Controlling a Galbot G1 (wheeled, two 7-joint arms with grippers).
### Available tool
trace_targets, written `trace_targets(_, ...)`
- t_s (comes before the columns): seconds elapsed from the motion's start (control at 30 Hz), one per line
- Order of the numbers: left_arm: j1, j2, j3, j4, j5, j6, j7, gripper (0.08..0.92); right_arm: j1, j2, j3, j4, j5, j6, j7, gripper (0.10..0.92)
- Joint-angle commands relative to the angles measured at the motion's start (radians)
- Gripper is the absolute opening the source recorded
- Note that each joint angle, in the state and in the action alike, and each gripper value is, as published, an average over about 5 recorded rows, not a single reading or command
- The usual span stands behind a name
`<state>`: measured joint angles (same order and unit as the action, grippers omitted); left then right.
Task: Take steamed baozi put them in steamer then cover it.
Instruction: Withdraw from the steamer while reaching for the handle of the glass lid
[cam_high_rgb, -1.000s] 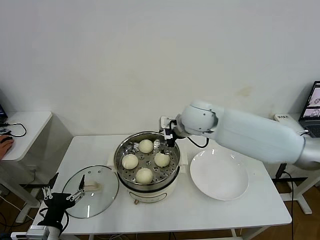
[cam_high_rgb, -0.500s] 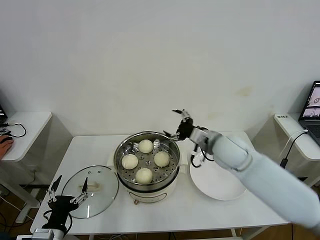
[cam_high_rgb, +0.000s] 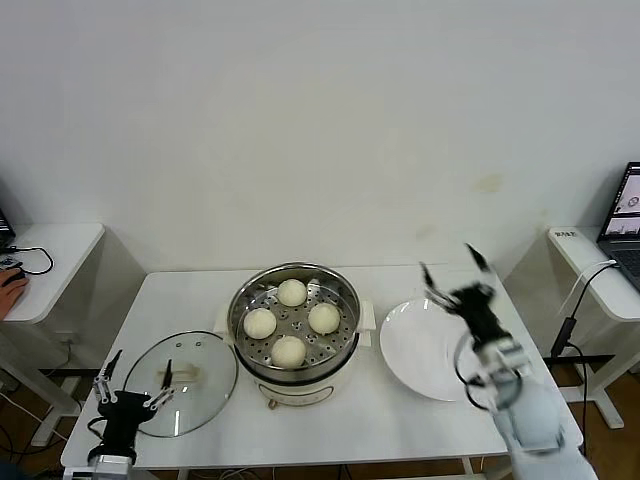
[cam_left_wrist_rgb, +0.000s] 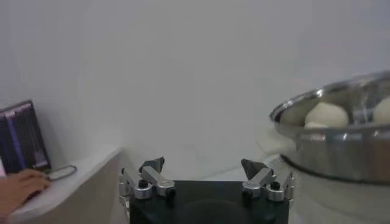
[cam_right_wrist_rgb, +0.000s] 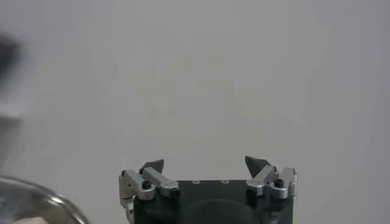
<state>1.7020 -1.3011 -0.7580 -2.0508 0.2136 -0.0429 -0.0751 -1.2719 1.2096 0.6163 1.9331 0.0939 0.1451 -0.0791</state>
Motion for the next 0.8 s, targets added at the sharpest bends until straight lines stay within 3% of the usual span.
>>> trace_targets(0.03, 0.03, 0.091, -0.116, 0.201, 0.93, -0.128, -0.189, 0.823, -0.294, 0.178, 0.323, 0.026, 0.014, 0.185, 0.034, 0.823)
trace_targets(0.23, 0.045, 0.119, -0.102, 0.285, 1.107, -0.127, -0.187, 0.823, -0.292, 0.206, 0.334, 0.027, 0.004, 0.195, 0.044, 0.823)
trace_targets(0.8, -0.042, 0.184, 0.07, 0.296, 1.085, -0.126, -0.145, 0.823, -0.353, 0.275, 0.368, 0.088, -0.014, 0.201, 0.052, 0.823)
